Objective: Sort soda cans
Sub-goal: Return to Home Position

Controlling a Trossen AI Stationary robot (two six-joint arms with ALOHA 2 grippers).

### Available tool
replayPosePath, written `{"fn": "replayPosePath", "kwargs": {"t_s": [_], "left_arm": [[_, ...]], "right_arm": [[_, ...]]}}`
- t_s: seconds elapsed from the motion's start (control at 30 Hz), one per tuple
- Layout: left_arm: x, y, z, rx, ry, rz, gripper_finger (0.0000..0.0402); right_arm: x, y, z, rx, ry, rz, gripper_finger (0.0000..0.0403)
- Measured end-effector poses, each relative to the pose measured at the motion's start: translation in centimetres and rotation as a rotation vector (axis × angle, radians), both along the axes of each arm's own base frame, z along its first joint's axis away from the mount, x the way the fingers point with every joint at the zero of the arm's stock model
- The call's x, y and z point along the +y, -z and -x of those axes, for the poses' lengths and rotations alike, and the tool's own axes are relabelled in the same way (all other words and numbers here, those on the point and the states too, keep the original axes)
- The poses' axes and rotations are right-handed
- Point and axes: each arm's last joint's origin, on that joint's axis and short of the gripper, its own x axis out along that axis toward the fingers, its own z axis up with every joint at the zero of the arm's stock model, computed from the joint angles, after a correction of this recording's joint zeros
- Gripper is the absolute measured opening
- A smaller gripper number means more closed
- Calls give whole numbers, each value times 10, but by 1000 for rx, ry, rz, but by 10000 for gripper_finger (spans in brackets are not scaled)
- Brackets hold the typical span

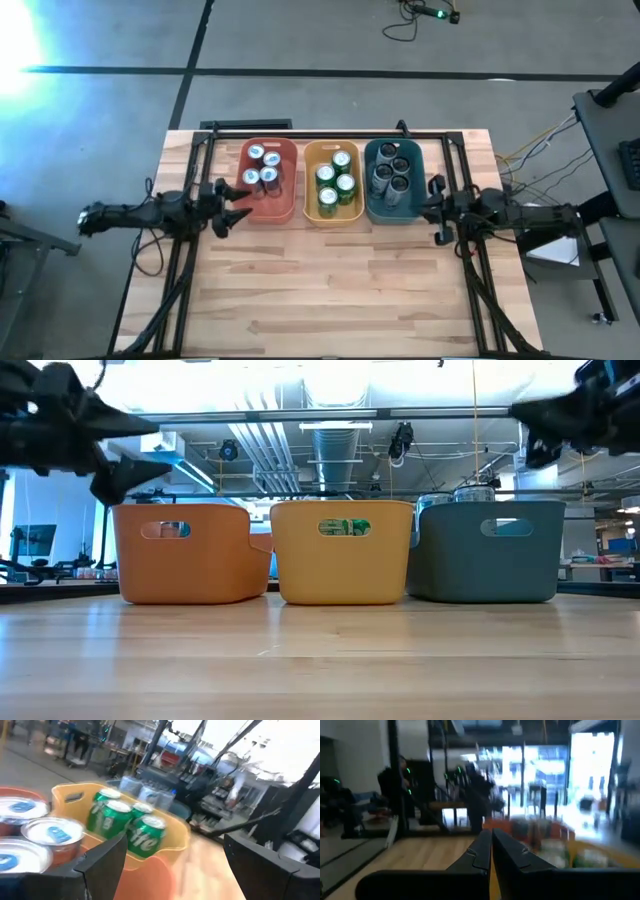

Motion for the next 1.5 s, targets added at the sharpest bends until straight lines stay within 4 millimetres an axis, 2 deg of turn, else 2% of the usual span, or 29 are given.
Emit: {"fn": "replayPosePath", "kwargs": {"t_s": [0.1,0.3,0.5,0.6,0.7,0.8,0.93,1.23,1.5], "left_arm": [[-10,-3,2,19,-7,-59,316],[-21,-3,7,73,-119,-217,316],[-26,-3,6,56,35,-246,316],[-26,-3,5,51,55,-254,316],[-25,-2,3,30,184,-222,316],[-21,1,1,26,280,-183,316],[-13,2,0,38,256,-191,316],[-11,1,0,33,262,-253,316],[-11,1,0,49,249,-403,316]], "right_arm": [[-1,6,-2,58,8,-41,10],[-1,7,-2,64,12,-44,13],[-1,23,-4,237,16,-175,13],[-1,18,-5,190,19,-109,13],[-2,13,-4,135,59,-28,13],[-4,17,-4,176,130,-40,13],[-5,21,-4,217,147,-114,13],[-3,25,-6,263,86,4,13],[0,32,-10,345,12,-41,13]]}}
